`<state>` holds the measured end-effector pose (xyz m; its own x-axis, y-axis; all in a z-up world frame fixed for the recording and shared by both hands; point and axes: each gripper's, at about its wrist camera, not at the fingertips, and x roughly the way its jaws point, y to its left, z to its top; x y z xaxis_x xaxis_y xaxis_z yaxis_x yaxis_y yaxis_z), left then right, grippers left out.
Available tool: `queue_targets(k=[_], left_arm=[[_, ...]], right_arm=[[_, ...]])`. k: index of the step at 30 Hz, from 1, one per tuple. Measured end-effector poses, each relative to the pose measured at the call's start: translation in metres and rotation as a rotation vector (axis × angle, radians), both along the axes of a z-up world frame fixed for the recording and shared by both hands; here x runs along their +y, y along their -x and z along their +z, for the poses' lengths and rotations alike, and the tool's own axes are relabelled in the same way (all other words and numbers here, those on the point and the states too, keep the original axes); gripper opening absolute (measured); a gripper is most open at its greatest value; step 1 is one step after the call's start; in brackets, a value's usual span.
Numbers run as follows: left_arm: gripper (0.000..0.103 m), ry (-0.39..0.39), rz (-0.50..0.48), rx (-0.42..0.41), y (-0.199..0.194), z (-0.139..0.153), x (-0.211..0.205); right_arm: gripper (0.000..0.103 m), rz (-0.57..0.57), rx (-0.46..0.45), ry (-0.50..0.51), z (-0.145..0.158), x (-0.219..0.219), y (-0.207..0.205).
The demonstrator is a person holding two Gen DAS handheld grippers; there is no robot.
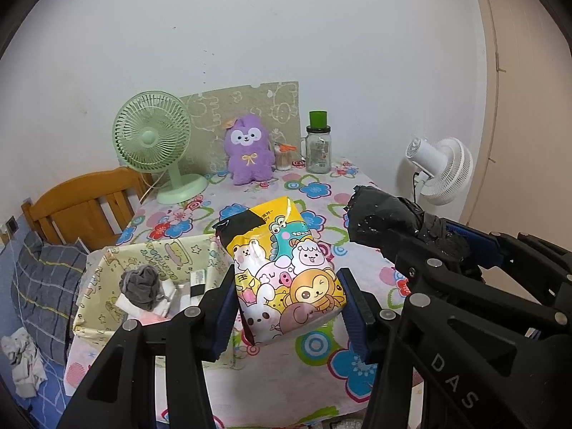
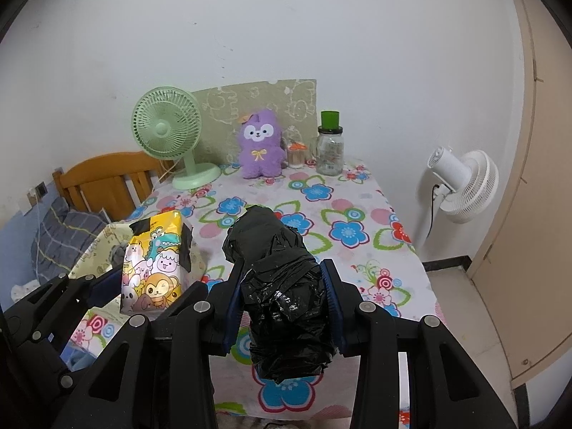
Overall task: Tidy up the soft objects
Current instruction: 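Lift and carry the snack box and black item over the yellow fabric box with both tools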
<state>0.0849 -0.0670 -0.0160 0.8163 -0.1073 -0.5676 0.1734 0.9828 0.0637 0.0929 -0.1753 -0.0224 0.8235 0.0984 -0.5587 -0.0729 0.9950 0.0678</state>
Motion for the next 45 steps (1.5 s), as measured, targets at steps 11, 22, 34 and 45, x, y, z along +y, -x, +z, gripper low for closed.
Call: queue_targets(k=[11,22,34,45], left_arm=[[0.054,0.003,0.015,0.001,-0.004,0.003,0.022],[0.054,-0.003,0.051,0.010,-0.021,0.000,0.054],[0.054,-0.005,0.098,0.039,-0.047,-0.018,0.092],[0.055,-0.002,0.142,0.087,-0.068,-0.035,0.126]], right_arm=[[0.044,0.040,-0.012,0.019,0.004,0.024,-0.008],[0.044,0.092,0.004,-0.008,-0.001,0.053,-0.027],[0.044,0.146,0.033,-0.003,-0.014,0.095,-0.054],[0.044,0.195,0.071,-0.005,-0.031,0.129,-0.080]])
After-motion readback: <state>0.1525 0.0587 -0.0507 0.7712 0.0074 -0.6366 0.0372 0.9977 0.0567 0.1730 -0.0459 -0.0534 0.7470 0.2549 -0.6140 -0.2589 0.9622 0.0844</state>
